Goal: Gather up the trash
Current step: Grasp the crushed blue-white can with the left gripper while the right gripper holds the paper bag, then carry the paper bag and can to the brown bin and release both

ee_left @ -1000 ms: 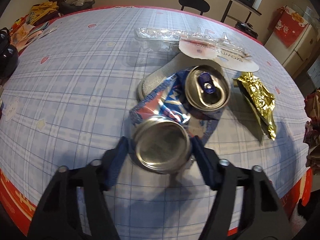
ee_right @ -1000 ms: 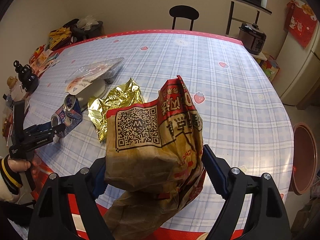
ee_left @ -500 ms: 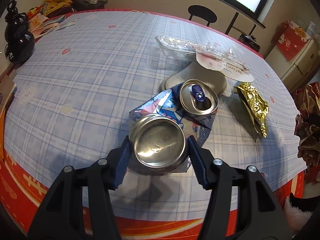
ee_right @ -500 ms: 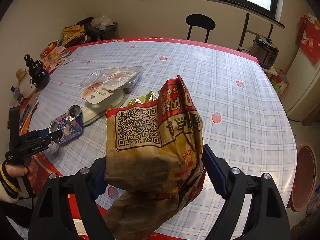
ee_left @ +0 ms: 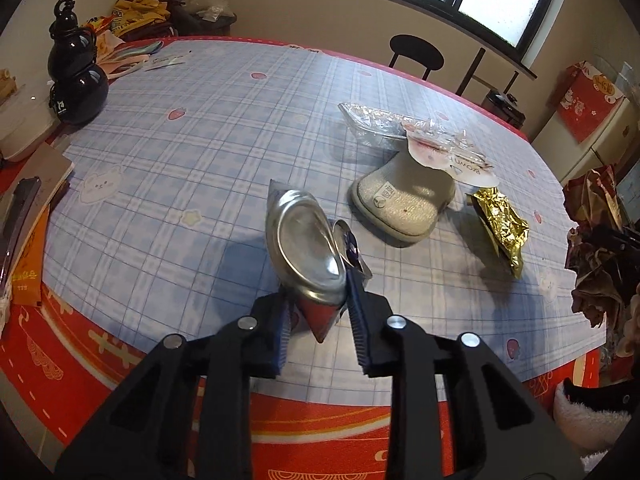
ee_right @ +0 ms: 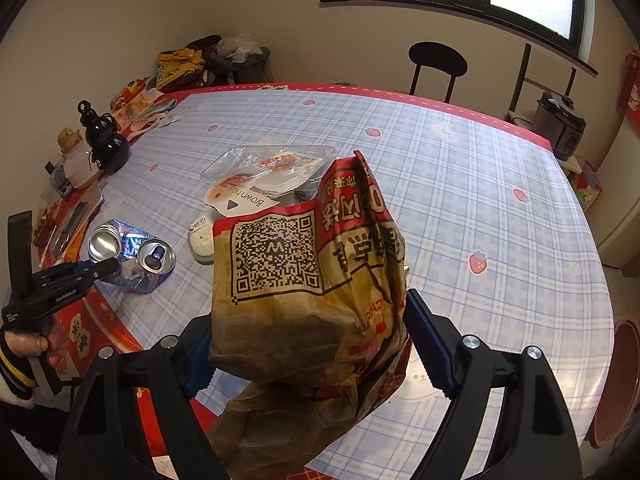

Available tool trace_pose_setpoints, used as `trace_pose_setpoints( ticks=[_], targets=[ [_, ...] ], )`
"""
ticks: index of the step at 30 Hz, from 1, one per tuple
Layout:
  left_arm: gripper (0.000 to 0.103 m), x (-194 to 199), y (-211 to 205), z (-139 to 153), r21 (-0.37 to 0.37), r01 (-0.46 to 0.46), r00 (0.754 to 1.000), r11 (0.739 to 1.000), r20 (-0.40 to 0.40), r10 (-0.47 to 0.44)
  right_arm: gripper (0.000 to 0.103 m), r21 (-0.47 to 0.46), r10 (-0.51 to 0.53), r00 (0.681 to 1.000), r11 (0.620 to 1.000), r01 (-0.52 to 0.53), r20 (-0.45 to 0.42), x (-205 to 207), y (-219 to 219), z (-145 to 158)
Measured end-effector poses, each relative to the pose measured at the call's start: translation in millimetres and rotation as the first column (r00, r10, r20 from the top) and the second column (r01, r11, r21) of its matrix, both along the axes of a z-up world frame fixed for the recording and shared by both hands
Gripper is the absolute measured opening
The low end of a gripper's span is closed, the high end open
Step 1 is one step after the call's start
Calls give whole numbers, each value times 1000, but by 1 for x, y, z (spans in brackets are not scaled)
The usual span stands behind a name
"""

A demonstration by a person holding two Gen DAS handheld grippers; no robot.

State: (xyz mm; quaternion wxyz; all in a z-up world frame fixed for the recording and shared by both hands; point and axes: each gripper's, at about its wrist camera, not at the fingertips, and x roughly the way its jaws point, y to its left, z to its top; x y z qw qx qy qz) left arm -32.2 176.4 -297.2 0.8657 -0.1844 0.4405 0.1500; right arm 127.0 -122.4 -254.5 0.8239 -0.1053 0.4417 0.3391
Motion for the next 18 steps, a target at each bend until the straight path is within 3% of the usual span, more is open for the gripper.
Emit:
trace_pose_setpoints(
  ticks=[3,9,18],
  targets=[
    [29,-7,6,-3,-52,-28,999,998,18,29,81,5,7,1000,1000,-7,1,1,2,1],
    [28,-10,6,1,-54,-22,999,998,38,24,81,9,10,1000,1000,-10,-3,4,3,0],
    [24,-7,1,46,-16,1,991,1000,134,1,81,46,-7,1000,999,6,5,6,-8,6]
  ],
)
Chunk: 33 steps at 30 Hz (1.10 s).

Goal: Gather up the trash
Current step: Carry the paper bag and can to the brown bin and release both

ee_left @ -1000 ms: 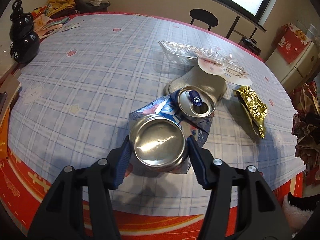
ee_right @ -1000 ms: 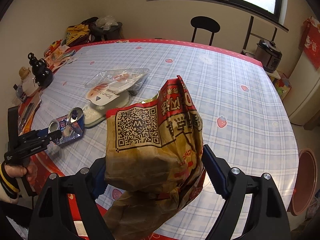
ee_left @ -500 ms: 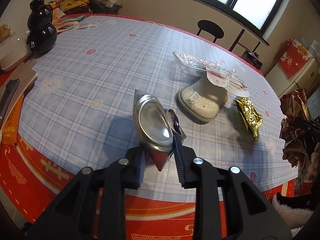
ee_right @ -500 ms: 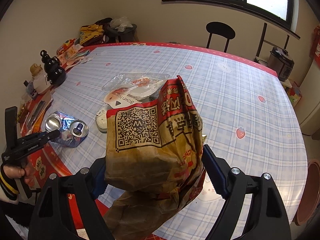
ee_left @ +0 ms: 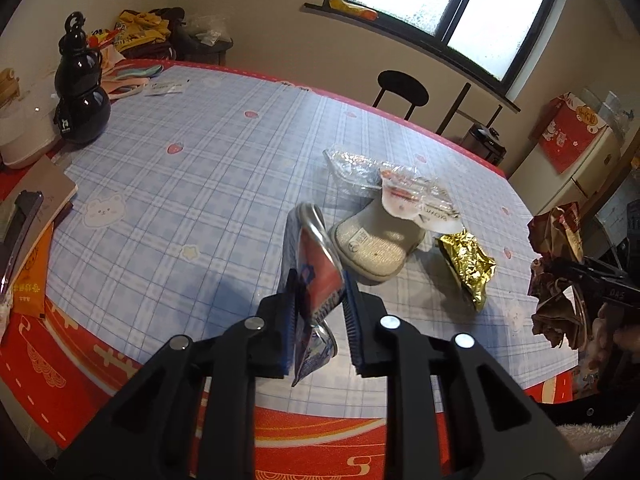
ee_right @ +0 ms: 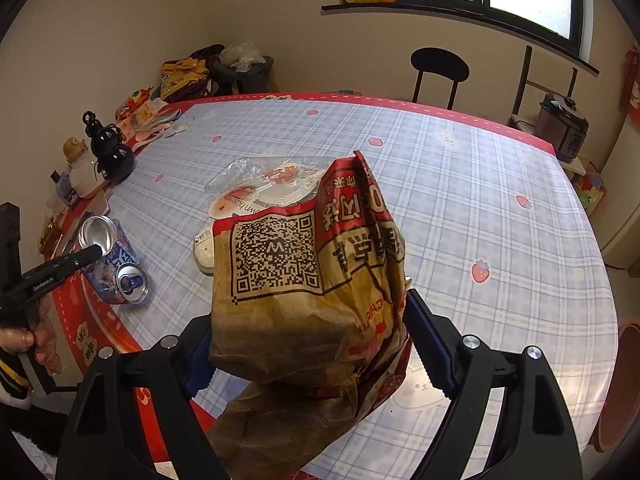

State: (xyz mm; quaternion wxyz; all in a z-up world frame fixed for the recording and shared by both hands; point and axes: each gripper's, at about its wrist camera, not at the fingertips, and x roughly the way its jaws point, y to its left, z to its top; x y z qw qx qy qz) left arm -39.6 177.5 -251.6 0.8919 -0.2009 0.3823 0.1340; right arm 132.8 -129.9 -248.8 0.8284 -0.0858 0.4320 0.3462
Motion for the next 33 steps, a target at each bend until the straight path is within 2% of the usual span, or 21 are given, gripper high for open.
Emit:
trace_pose_setpoints(
  ticks=[8,13,17,24,29,33],
  targets=[
    [24,23,-32,57,83,101,990,991,93,-108,81,71,-67,998,995,66,10,1,-31,14],
    [24,52,-68,86,111,182,971,977,139,-197,81,106,-147,989,984,143,26,7,-72,23],
    [24,81,-105,102,123,253,948,960,166,-271,81,116,-245,969,964,240,37,18,-126,26],
    [24,133,-182,109,116,355,909,928,191,-371,81,32,-443,893,896,442,79,49,-256,18],
    [24,164,-242,106,104,411,884,905,196,-424,81,-73,-572,815,812,579,93,85,-351,-2],
    [24,181,-277,100,95,438,873,894,194,-448,81,-134,-635,765,754,644,105,114,-408,-24]
  ],
)
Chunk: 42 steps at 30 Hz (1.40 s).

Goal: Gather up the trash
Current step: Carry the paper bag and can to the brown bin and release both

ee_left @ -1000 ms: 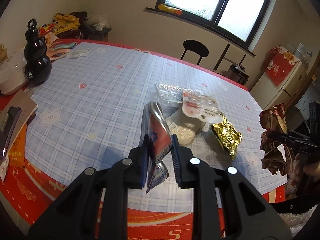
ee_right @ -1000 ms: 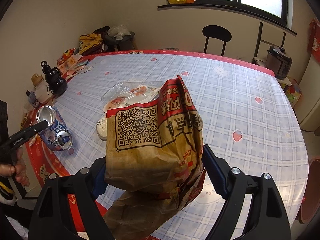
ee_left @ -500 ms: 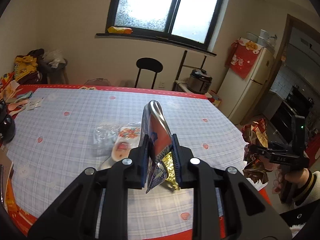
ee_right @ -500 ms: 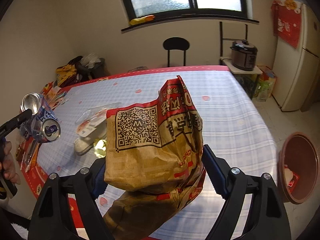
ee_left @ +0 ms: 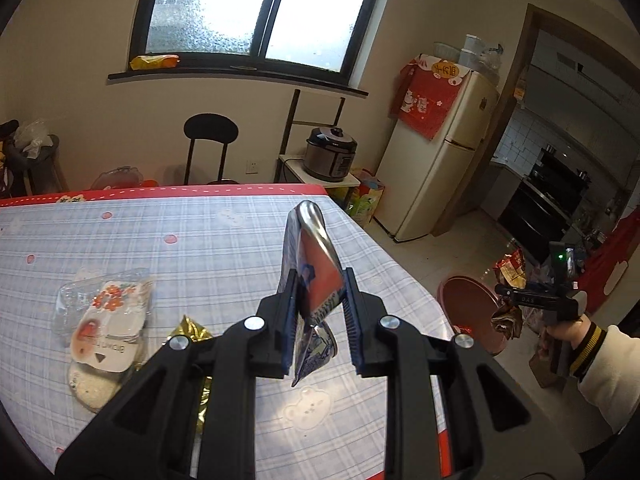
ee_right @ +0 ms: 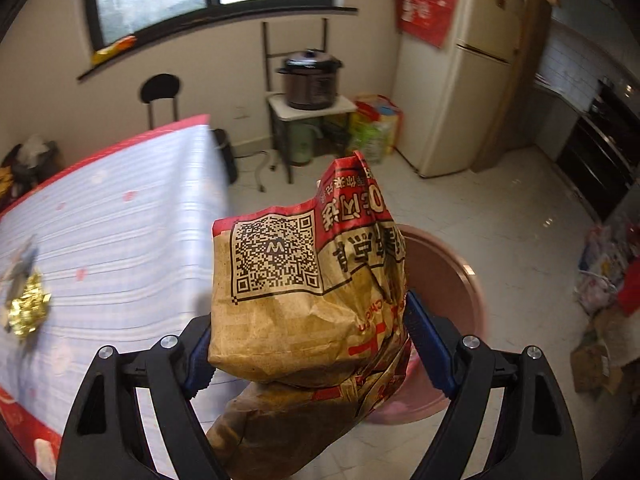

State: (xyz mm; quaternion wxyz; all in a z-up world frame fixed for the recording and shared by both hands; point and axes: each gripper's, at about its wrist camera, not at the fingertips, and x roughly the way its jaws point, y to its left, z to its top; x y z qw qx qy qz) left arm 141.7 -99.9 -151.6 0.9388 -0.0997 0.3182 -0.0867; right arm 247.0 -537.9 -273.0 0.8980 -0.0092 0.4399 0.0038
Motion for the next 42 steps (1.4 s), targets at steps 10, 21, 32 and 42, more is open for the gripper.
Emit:
trace_pose_setpoints(
  ticks=[10,21,32,42],
  targets=[
    [24,16,-50,-11,8,38,999,999,-19,-37,98,99,-105,994,989,109,-38,46,-78,-27],
    [24,40,-96,-6,9,157,988,988,0,-157,98,151,-150,987,979,140,59,2,-93,9],
    [24,108,-246,-30,-50,483,874,874,-43,-485,98,189,-267,957,951,243,113,-93,-136,36],
    [74,152,-377,-24,-31,689,724,724,-13,-690,98,212,-372,922,914,345,105,-141,-167,36]
  ],
)
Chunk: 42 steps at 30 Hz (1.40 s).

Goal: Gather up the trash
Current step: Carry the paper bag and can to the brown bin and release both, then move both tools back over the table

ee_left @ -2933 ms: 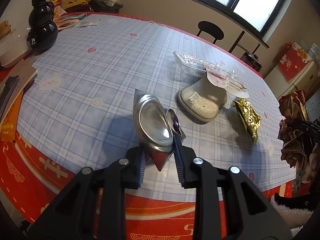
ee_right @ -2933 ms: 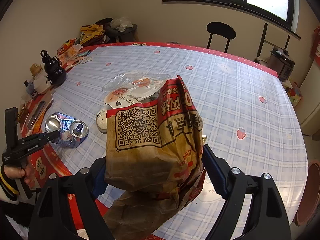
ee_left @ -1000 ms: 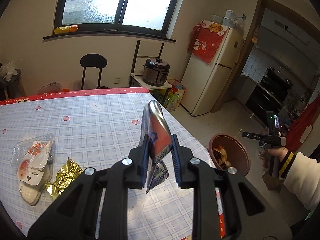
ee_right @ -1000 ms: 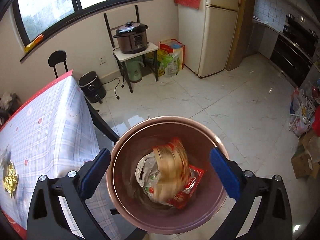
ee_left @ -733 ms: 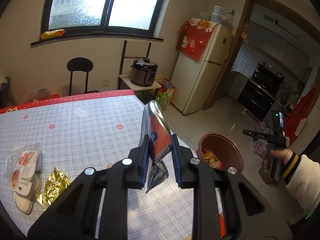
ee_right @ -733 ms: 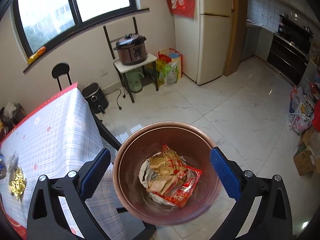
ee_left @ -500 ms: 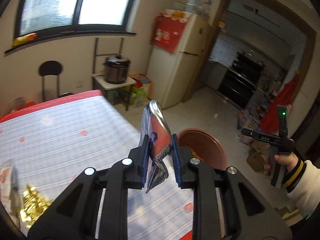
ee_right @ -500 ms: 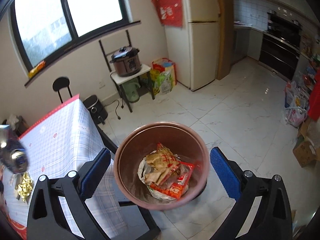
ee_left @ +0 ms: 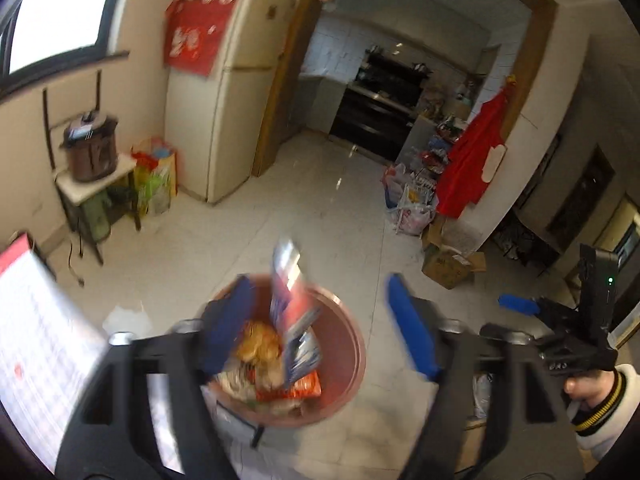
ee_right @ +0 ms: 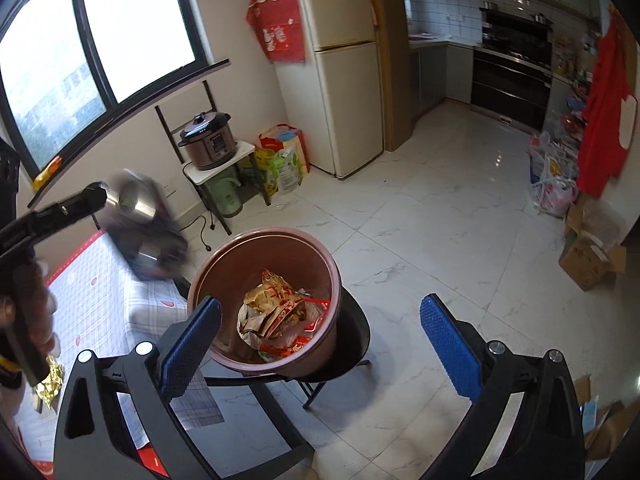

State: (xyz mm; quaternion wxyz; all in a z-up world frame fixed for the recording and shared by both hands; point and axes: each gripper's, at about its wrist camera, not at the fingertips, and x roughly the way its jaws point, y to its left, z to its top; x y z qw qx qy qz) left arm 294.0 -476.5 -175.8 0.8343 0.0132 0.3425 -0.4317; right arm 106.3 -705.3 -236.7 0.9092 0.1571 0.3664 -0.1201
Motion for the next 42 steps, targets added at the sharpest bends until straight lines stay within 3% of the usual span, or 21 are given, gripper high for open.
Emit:
trace_pose_setpoints(
  ticks=[2,8,12,16,20,26,35,38,42],
  targets=[
    [74,-2,0,-1,19,-11,1000,1000,10,11,98,5,-4,1000,1000,4,9,-5,0,2],
    [96,-6,40,-3,31,-104,994,994,-6,105,98,10,15,1000,1000,-15,19,-7,10,7],
    [97,-7,87,1,35,-204,979,978,-14,205,98,10,40,999,999,-41,24,3,26,13],
    [97,-13,142,10,56,-333,943,941,5,333,98,9,80,996,997,-80,41,14,47,21],
    [97,-32,206,25,71,-452,892,889,46,450,98,9,121,991,993,-122,58,25,69,29],
    [97,-82,311,52,77,-623,781,778,115,614,98,-2,192,977,981,-193,88,38,118,41],
    [97,-188,483,63,79,-854,520,514,155,840,98,3,373,924,927,-375,86,54,232,48],
    [97,-222,532,53,102,-896,443,432,151,884,98,-3,443,894,896,-444,72,58,279,49],
    [97,-260,584,38,115,-928,367,354,133,921,98,-10,533,845,846,-533,39,60,348,45]
  ],
)
